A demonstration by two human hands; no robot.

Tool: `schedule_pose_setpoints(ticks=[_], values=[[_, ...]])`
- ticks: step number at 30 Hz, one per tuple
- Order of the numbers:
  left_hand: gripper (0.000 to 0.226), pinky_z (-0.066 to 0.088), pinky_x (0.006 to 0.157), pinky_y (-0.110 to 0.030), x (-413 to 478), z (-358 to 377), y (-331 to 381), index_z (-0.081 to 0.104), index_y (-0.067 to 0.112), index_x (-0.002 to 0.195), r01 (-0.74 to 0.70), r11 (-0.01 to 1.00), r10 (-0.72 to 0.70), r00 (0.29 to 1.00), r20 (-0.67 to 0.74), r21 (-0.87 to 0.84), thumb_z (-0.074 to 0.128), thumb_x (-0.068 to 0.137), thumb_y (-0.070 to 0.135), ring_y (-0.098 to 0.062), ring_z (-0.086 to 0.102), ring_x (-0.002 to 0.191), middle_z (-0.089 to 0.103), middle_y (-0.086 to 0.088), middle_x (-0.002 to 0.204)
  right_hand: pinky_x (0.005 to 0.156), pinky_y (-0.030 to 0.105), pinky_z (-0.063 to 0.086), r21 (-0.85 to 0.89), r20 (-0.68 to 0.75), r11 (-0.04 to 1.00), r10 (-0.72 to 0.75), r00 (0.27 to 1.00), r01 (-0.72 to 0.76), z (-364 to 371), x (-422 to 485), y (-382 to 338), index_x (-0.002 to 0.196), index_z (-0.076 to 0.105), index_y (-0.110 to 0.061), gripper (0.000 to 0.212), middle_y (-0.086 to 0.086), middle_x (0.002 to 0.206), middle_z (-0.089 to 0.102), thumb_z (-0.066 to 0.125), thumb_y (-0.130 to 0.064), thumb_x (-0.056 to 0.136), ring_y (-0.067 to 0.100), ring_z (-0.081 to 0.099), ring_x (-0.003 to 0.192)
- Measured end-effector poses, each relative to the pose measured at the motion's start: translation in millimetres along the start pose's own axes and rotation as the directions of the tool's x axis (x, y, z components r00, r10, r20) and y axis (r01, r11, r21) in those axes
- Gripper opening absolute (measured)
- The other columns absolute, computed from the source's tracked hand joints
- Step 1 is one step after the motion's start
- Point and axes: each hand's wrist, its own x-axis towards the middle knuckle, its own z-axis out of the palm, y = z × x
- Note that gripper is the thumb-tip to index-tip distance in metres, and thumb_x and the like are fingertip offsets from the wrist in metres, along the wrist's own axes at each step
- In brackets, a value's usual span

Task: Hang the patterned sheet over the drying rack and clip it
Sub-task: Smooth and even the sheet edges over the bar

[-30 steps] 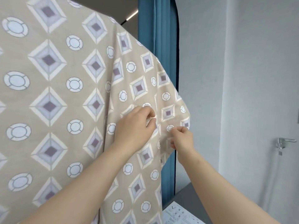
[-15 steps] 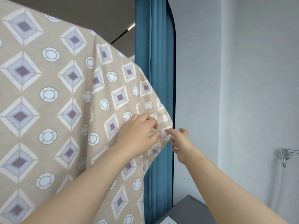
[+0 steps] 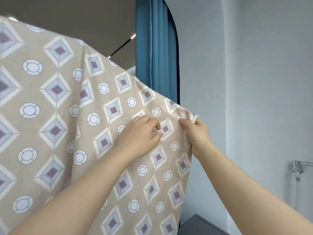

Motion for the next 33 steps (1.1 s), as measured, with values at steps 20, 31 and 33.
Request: schedule_pose_setpoints(ticks=[20,31,33], values=[[0.059,0.006,0.112,-0.053,111,-66,33,0.023,0.025,0.144,-0.008,0.957,0.038,0.994,-0.100,0.290,0.044,0.092,0.041,-0.019,0.012,0.144,0.027,0.000,0.150,0.061,0.025,0.058,0.126,0.201,0.972,-0.222,0.954,0.199,-32,15,-93,0.095,0.058,-0.027,0.028,-0.002,0.086,0.068,0.051,0.000,0.091,0.010,0.067,0.068],[0.019,0.022,0.099,-0.041,143,-72,51,0.055,0.025,0.086,0.015,0.989,0.033,0.950,-0.310,0.150,0.038,0.095,0.025,-0.023,0.054,0.103,0.060,0.004,0.091,0.056,0.017,0.054,0.086,0.180,0.948,-0.316,0.932,0.305,-43,29,-121,0.113,0.050,-0.035,0.043,-0.007,0.090,0.066,0.045,0.003,0.092,0.005,0.065,0.071],[0.020,0.021,0.101,-0.042,146,-73,48,0.058,0.025,0.089,0.008,0.992,0.031,0.948,-0.317,0.123,0.039,0.096,0.027,-0.022,0.054,0.104,0.063,0.004,0.093,0.053,0.014,0.052,0.044,0.174,0.946,-0.322,0.930,0.320,-46,32,-117,0.115,0.049,-0.032,0.046,-0.009,0.088,0.064,0.043,0.007,0.091,0.001,0.063,0.069]])
